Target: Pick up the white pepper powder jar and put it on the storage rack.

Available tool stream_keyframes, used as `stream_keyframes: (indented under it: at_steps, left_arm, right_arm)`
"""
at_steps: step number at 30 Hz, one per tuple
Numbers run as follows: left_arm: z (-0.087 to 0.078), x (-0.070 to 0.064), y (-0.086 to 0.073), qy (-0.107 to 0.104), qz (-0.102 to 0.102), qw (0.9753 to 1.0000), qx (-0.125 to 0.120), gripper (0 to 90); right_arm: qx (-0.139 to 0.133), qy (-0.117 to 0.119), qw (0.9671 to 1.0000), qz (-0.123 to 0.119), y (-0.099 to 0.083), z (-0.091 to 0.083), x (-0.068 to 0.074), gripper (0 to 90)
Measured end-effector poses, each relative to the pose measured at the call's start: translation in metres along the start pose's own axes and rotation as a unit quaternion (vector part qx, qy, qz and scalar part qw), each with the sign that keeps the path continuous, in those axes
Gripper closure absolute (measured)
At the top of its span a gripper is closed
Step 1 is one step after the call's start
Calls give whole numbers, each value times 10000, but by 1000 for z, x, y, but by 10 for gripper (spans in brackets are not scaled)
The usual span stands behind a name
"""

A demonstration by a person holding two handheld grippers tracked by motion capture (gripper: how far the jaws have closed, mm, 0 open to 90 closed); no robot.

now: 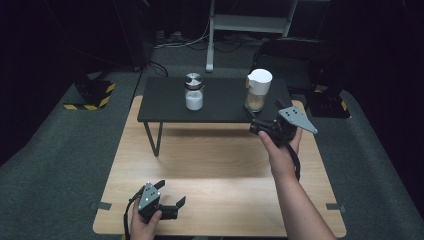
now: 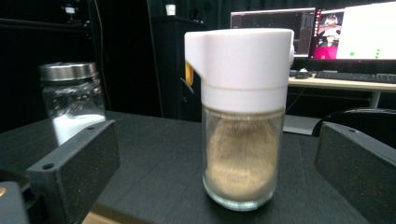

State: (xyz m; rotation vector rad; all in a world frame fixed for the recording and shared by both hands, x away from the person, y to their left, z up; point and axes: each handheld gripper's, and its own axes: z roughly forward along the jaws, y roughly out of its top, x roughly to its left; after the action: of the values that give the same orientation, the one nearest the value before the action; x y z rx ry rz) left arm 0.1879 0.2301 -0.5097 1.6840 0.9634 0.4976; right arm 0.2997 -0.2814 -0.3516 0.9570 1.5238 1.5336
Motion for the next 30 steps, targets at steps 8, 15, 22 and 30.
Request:
stream_keyframes:
  at_steps: [8, 15, 22, 30]
  left_arm:
    - [0, -2, 1, 15, 56, 10000, 15, 5]
    - [1, -3, 1, 34, 91, 10000, 17, 5]
    - [1, -3, 1, 32, 95, 9999, 21, 5]
    - [1, -4, 1, 30, 132, 9999, 24, 5]
  right_arm:
    - [-62, 116, 9999, -14, -16, -27, -3, 2]
    - [-151, 232, 9996, 11, -27, -49, -5, 2]
    - [-167, 298, 9994, 10, -39, -72, -7, 2]
    - [-40, 318, 9995, -54, -56, -96, -7, 2]
